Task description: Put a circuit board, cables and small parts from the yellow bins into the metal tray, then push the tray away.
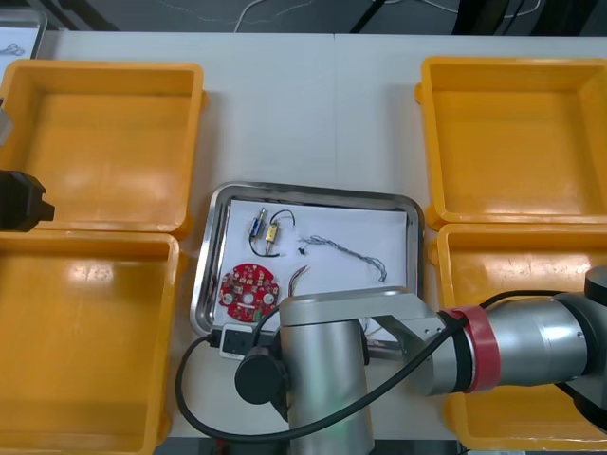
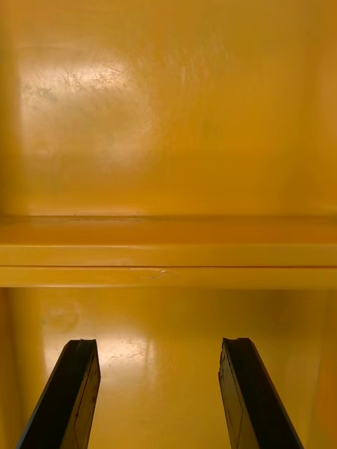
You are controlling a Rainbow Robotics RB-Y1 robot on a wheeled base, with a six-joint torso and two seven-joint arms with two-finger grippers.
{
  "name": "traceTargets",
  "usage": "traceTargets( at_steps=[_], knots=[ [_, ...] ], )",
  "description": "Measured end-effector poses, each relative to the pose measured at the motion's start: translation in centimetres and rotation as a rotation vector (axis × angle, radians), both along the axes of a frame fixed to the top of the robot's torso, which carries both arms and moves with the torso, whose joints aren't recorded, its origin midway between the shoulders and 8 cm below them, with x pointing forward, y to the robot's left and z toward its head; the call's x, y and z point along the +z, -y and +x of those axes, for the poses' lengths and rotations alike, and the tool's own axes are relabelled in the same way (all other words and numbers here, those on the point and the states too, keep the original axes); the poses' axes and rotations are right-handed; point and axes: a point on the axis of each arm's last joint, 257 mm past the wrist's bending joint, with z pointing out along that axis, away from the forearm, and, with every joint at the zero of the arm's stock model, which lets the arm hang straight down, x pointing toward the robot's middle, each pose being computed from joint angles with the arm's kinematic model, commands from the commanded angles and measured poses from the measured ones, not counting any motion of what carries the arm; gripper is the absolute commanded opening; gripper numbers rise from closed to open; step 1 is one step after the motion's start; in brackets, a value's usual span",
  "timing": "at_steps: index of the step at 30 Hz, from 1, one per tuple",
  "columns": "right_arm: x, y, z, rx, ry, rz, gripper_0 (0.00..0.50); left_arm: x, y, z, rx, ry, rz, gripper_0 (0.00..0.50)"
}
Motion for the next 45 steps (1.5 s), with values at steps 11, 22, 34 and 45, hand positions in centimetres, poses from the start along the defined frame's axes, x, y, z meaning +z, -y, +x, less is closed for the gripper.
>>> traceTargets(
  at_steps=[11, 22, 34, 45],
  knots=[
    [2.1, 0.5, 4.0, -0.010, 0.089, -0.018, 0.000, 0.0, 0.0, 0.0, 0.000, 0.000, 0.000, 0.500],
    [4.0, 1.1, 9.3, -0.033, 0.180, -0.056, 0.000, 0.0, 0.0, 0.0, 0.000, 0.000, 0.000, 0.500],
    [5.5, 0.0, 13.0, -0.002, 0.206, -0.042, 0.000, 0.0, 0.0, 0.0, 0.000, 0.000, 0.000, 0.500],
    [7.6, 0.5, 17.4, 0.014, 0.262, -0.081, 0.000, 0.0, 0.0, 0.0, 0.000, 0.000, 0.000, 0.500]
  ],
)
